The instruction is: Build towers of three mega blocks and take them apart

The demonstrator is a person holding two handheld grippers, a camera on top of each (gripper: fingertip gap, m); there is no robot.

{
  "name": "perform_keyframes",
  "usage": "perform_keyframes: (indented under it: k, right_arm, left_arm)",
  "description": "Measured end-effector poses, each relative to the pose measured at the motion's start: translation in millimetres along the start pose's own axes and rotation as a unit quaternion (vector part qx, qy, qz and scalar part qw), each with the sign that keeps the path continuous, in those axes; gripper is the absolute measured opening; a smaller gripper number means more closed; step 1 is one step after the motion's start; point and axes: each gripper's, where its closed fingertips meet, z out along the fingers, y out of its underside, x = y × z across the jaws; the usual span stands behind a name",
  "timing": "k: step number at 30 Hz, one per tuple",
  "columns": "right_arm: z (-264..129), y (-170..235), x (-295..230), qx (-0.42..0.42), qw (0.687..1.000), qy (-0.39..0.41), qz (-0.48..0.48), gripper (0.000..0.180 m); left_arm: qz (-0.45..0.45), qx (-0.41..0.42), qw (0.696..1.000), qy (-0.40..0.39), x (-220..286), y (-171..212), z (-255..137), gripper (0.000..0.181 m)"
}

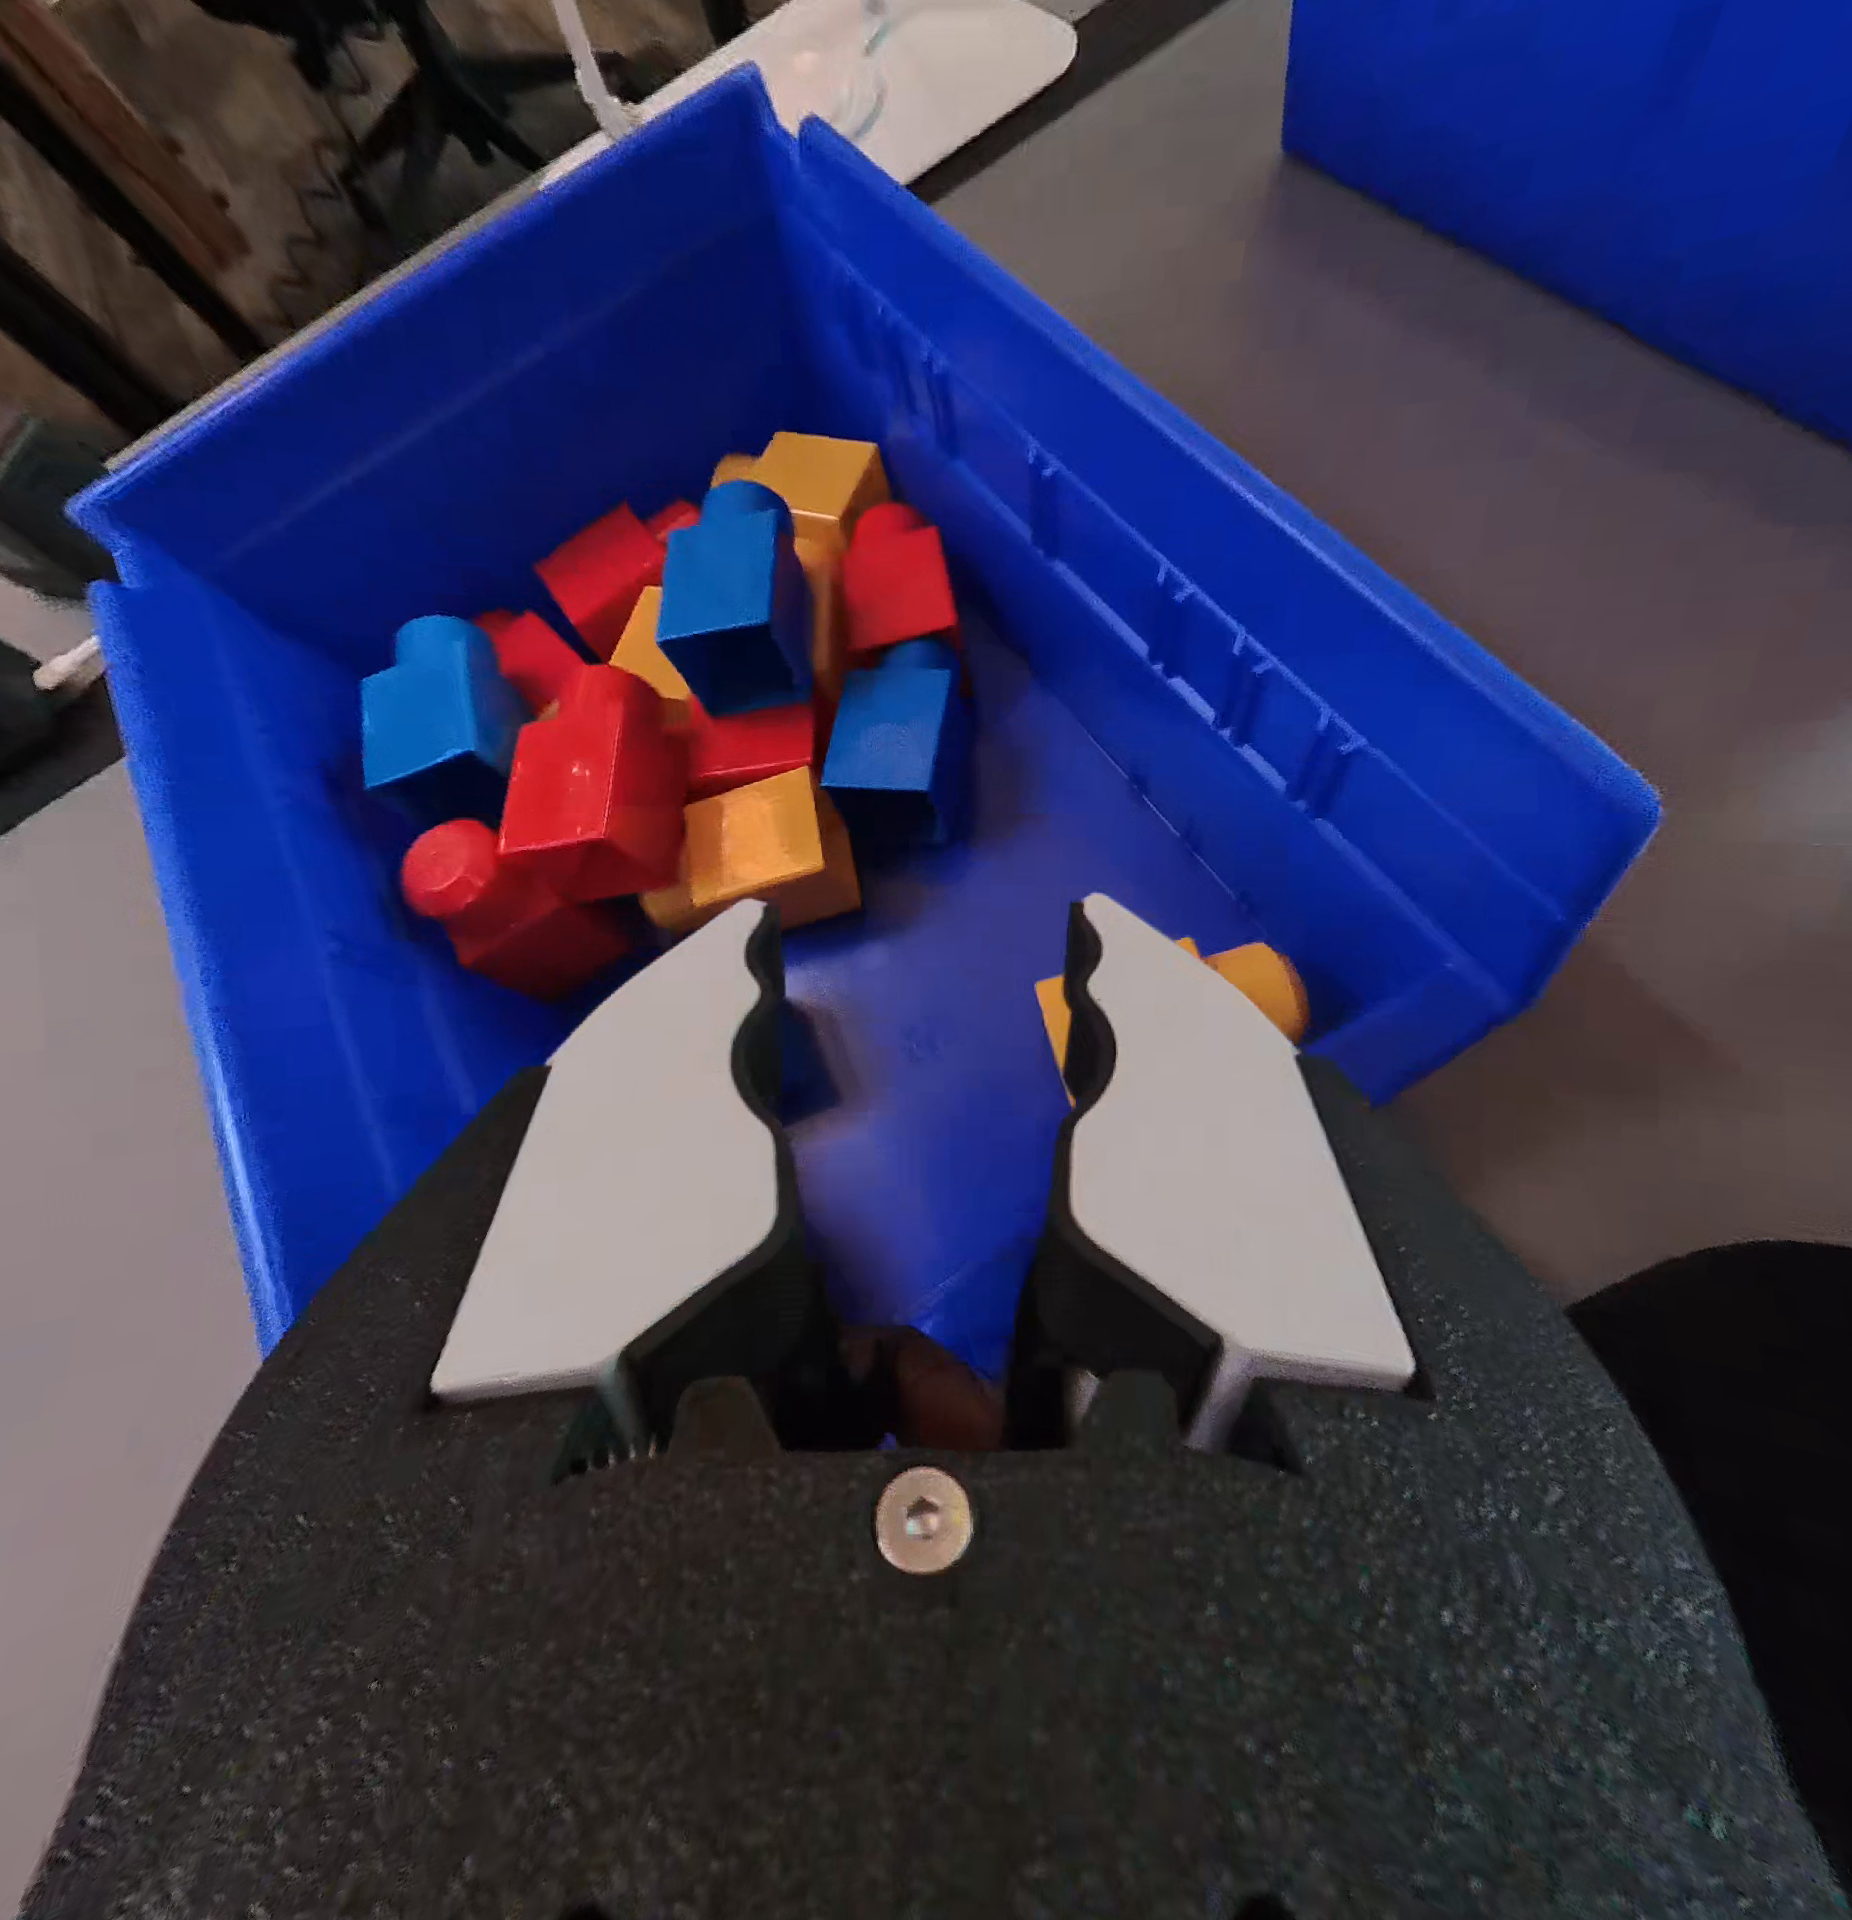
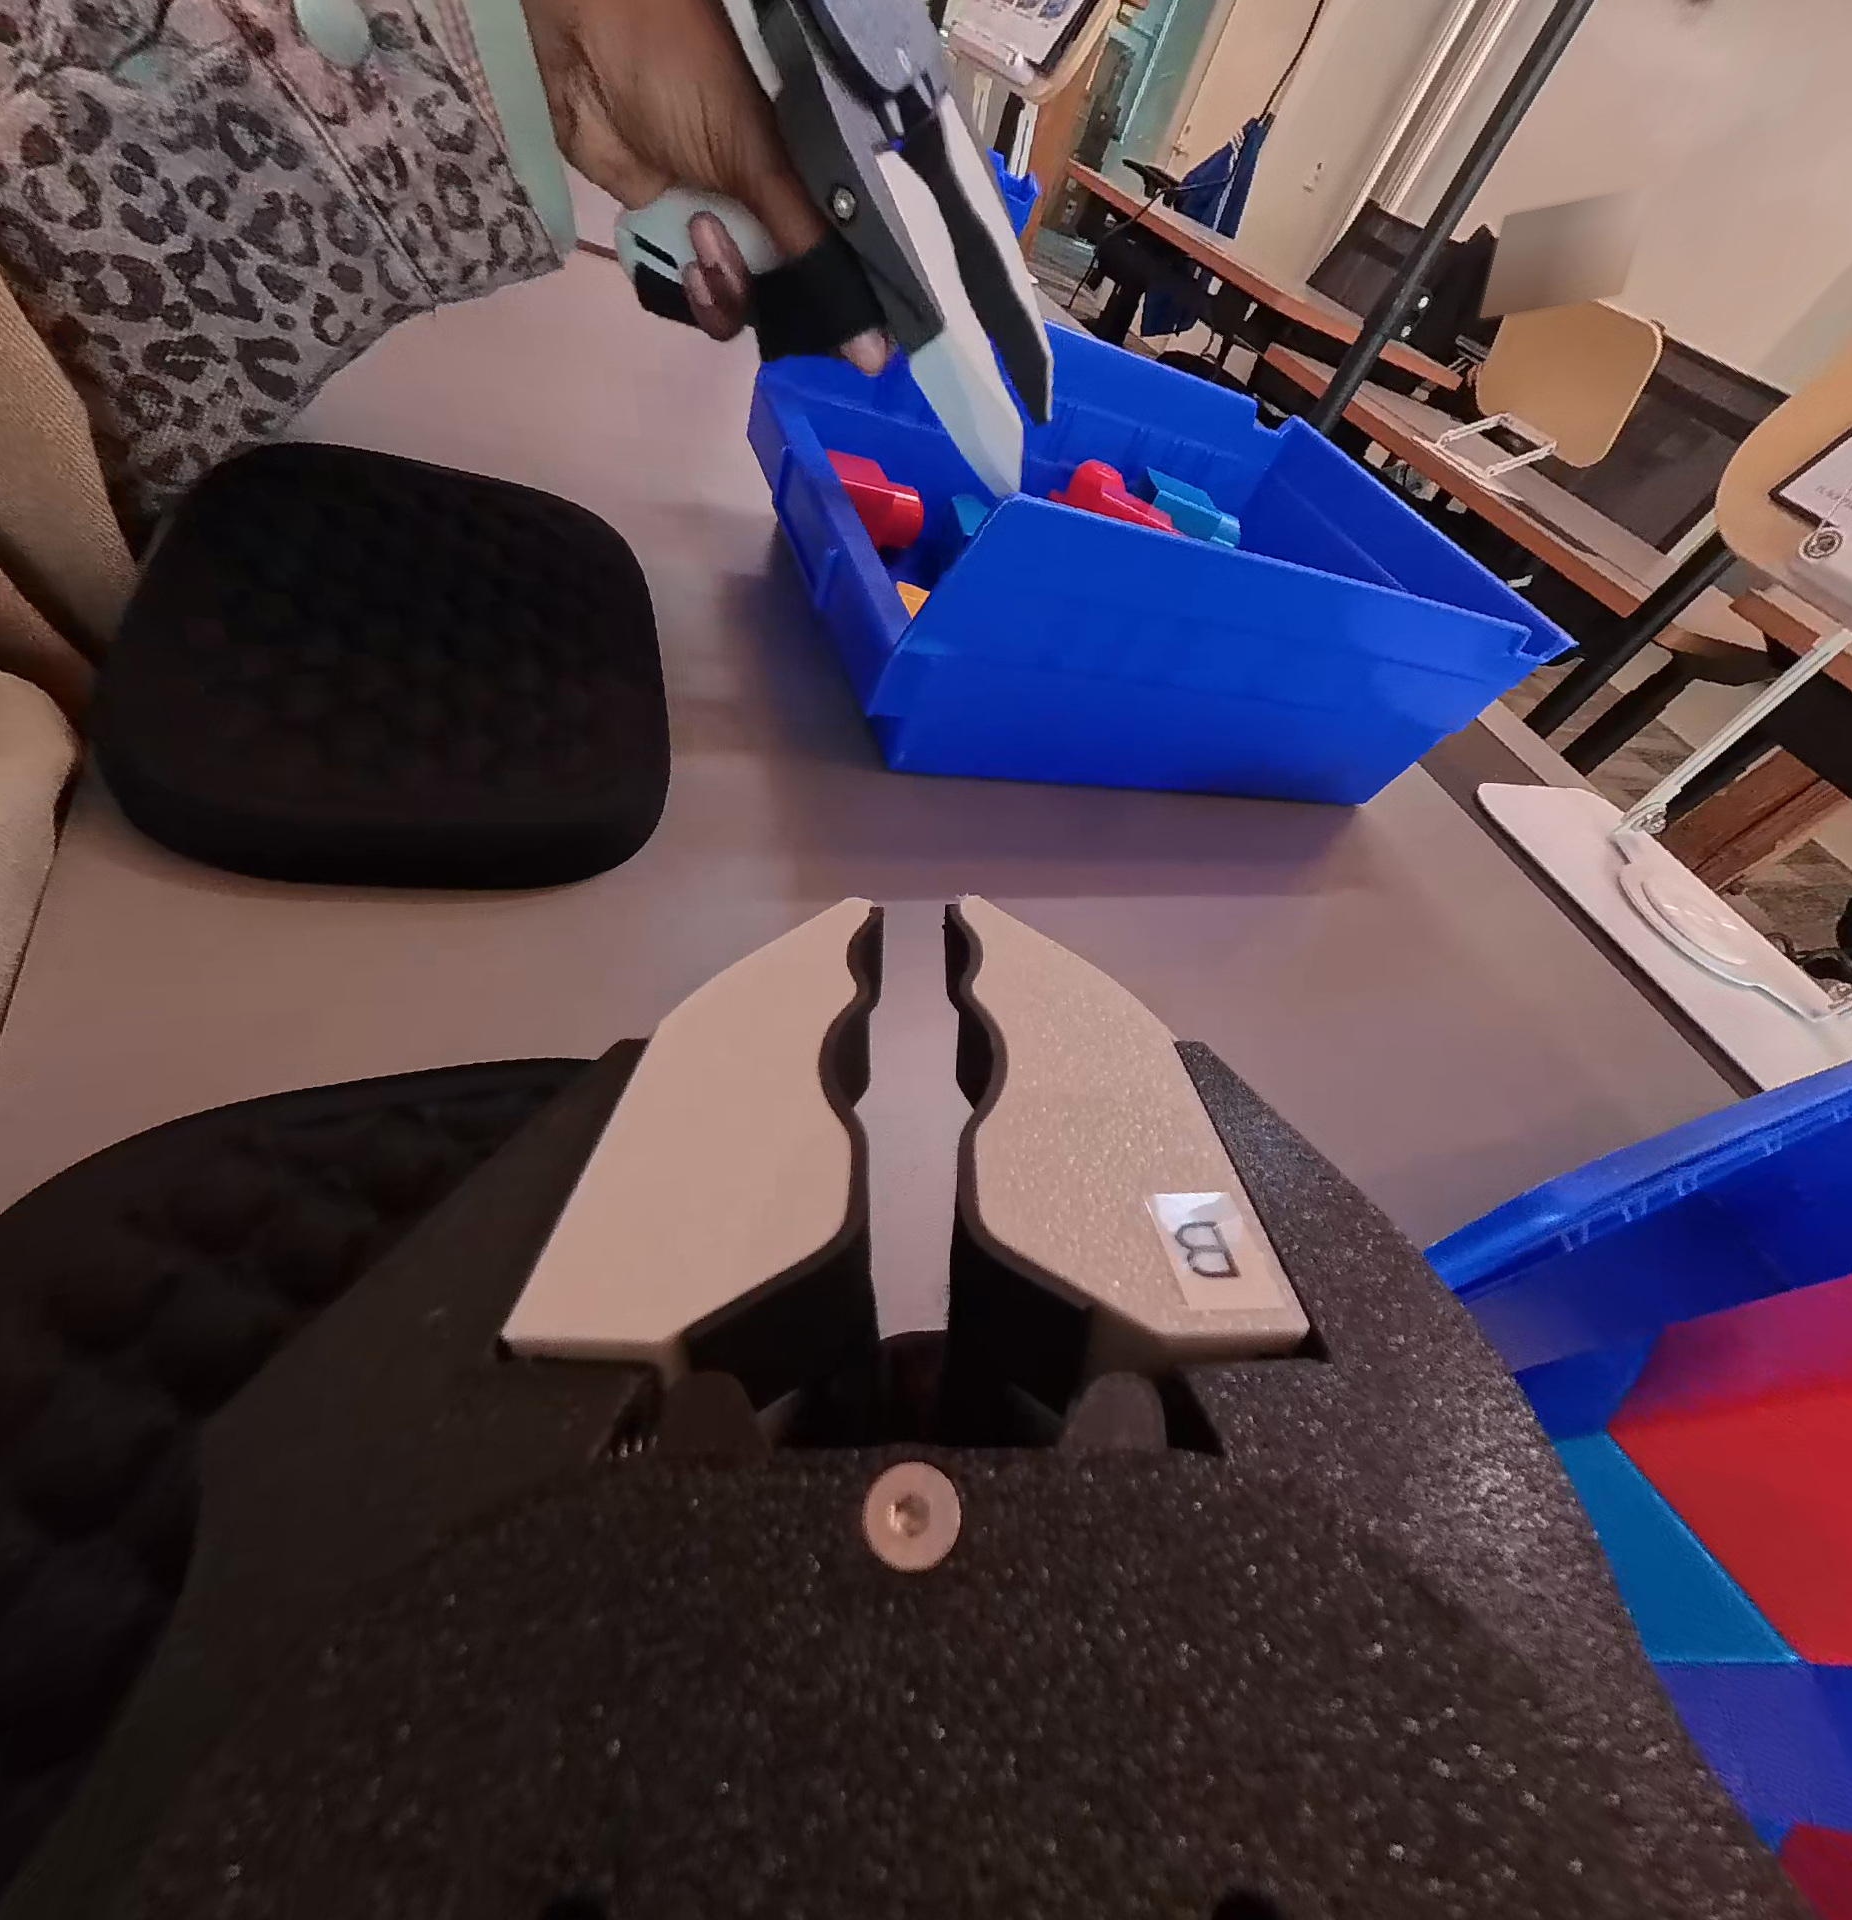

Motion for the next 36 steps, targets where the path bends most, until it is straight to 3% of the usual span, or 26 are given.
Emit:
perform_keyframes:
  k: [3, 10, 14, 15, 22, 28, 31, 36]
  right_arm:
    - [0.3, 0.5, 0.0, -0.002, 1.0, -0.001, -0.001, 0.011]
    - [0.0, 1.4, 0.9, -0.003, 1.0, -0.001, -0.002, 0.011]
    - [-0.1, 1.4, 1.2, -0.002, 1.0, -0.002, -0.003, 0.011]
    - [-0.1, 1.5, 1.2, -0.002, 1.0, -0.002, -0.004, 0.011]
    - [0.1, 2.5, 2.6, -0.005, 1.0, -0.001, -0.005, 0.012]
    - [-2.8, -1.0, 6.8, 0.01, 1.0, 0.005, 0.005, 0.012]
    - [-6.7, -5.3, 11.3, 0.03, 0.999, 0.011, 0.019, 0.013]
    - [-14.1, -13.1, 19.8, 0.065, 0.997, 0.027, 0.04, 0.018]
  left_arm:
    - [0.016, -0.033, 0.999, -0.002, -7.2, 1.3, 18.2, 0.052]
    - [0.062, -0.113, 0.987, -0.1, -61.4, -6.0, 47.6, 0.051]
    - [0.054, -0.163, 0.979, -0.112, -81.1, 9.4, 70.8, 0.051]
    - [0.048, -0.164, 0.977, -0.125, -86.8, 12.0, 74.8, 0.043]
    - [0.045, -0.138, 0.98, -0.136, -87.3, 10.4, 74.0, 0.039]
    - [0.008, 0.025, 0.99, -0.136, -73.9, -34.5, 34.4, 0.038]
    - [0.017, 0.178, 0.982, -0.066, -35.1, -76.1, -0.1, 0.038]
    - [-0.034, 0.352, 0.931, 0.094, 54.7, -117.8, -48.3, 0.039]
